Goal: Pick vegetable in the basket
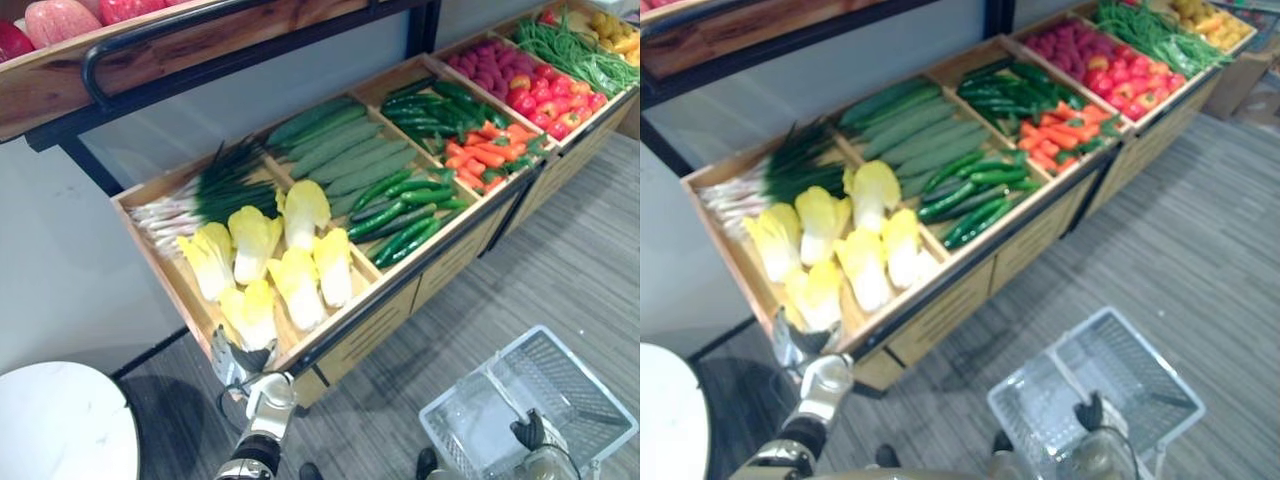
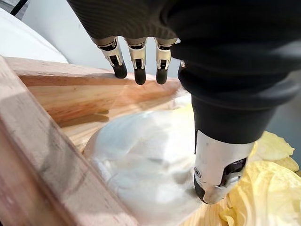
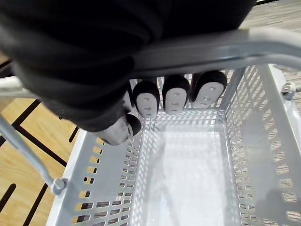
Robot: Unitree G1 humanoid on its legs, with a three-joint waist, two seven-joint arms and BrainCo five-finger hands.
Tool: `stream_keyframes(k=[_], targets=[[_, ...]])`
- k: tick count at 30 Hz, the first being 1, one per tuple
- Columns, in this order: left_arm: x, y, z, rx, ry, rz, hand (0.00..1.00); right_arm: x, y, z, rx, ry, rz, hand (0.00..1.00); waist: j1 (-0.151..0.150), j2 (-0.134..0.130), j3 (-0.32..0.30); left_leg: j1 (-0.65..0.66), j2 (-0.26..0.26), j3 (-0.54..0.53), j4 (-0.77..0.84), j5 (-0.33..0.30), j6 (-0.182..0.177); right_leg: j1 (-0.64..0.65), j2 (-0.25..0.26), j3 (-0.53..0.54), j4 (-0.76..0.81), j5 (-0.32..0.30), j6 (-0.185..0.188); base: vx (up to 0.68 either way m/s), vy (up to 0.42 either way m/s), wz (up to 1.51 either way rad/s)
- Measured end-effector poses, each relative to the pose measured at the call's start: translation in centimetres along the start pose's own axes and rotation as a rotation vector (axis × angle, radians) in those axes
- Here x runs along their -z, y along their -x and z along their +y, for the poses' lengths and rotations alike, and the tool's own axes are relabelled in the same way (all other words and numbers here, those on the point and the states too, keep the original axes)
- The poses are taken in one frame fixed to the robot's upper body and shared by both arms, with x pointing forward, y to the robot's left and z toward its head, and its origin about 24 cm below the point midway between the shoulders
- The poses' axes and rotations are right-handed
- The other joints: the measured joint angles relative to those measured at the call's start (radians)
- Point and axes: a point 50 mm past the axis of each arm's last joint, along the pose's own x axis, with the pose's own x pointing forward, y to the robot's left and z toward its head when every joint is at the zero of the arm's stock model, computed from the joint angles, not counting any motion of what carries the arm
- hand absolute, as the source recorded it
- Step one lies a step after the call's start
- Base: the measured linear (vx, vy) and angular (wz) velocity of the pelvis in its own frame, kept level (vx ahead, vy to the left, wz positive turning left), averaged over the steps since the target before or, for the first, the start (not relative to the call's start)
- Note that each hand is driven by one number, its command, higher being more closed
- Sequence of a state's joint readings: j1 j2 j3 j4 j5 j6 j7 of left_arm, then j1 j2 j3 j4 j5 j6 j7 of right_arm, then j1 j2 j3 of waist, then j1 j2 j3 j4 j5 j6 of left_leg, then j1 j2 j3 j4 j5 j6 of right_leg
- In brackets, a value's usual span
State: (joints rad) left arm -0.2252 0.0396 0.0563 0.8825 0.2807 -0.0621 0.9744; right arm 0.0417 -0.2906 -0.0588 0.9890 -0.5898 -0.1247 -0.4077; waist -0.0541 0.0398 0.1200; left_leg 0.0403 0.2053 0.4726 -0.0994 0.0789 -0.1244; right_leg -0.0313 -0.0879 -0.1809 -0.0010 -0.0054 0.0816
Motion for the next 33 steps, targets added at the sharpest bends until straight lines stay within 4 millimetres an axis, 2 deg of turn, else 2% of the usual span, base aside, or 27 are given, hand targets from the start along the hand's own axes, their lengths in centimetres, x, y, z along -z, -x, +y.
stream_keyframes(k=[9,12,13,14,16,27,30,33], targets=[[-0.9,0.0,-0.3,0.021,0.027,-0.03,0.0,-0.4,0.1,0.3,-0.007,0.012,-0.026,1.0,0.002,-0.004,0.003,-0.002,-0.002,-0.011,0.0,-0.002,-0.001,0.008,-0.002,-0.011,-0.012,0.001,0.002,0.02,0.0,0.03],[-1.7,0.2,-1.2,0.145,0.084,-0.028,0.0,-0.7,0.2,0.8,-0.008,-0.001,-0.031,1.0,-0.002,-0.024,0.021,-0.001,-0.003,-0.019,0.004,-0.003,-0.001,0.018,-0.002,-0.019,-0.014,0.002,0.002,0.05,-0.001,0.06],[-2.0,0.3,-1.2,0.153,0.097,-0.039,0.0,-0.9,0.3,0.9,-0.009,-0.005,-0.033,1.0,-0.002,-0.02,0.023,-0.001,-0.003,-0.019,0.004,-0.002,-0.001,0.019,-0.002,-0.02,-0.014,0.002,0.002,0.06,-0.002,0.03],[-2.8,0.2,-1.2,0.152,0.121,-0.063,0.0,-1.3,0.2,1.0,-0.009,-0.014,-0.04,1.0,-0.002,-0.033,0.038,-0.002,-0.004,-0.021,0.004,-0.002,-0.001,0.019,-0.003,-0.024,-0.014,0.002,0.002,0.04,-0.003,0.05],[-3.2,0.2,-1.1,0.151,0.138,-0.079,0.0,-1.3,0.3,1.1,-0.008,-0.018,-0.04,1.0,-0.001,-0.044,0.047,-0.002,-0.007,-0.028,0.004,-0.002,-0.001,0.026,-0.007,-0.031,-0.013,0.002,0.002,0.05,0.003,0.11],[-4.1,0.6,-1.4,0.206,0.182,-0.099,0.0,-2.0,0.1,0.7,0.008,0.01,-0.083,1.0,-0.002,-0.031,0.048,0.001,-0.017,-0.048,0.004,0.0,0.002,0.037,-0.017,-0.042,-0.015,0.002,0.002,0.02,0.003,0.03],[-4.0,0.6,-1.4,0.206,0.177,-0.095,0.0,-1.9,0.2,0.8,0.01,0.011,-0.08,1.0,-0.002,-0.03,0.047,0.001,-0.017,-0.049,0.004,0.001,0.003,0.037,-0.017,-0.042,-0.013,0.002,0.002,0.0,0.0,0.0],[-2.7,0.6,-1.5,0.207,0.133,-0.055,0.0,-1.7,0.3,0.8,0.011,0.012,-0.075,1.0,-0.008,-0.022,0.042,0.003,-0.017,-0.048,0.004,0.001,0.003,0.037,-0.018,-0.041,-0.012,0.002,0.002,0.0,0.0,0.0]])
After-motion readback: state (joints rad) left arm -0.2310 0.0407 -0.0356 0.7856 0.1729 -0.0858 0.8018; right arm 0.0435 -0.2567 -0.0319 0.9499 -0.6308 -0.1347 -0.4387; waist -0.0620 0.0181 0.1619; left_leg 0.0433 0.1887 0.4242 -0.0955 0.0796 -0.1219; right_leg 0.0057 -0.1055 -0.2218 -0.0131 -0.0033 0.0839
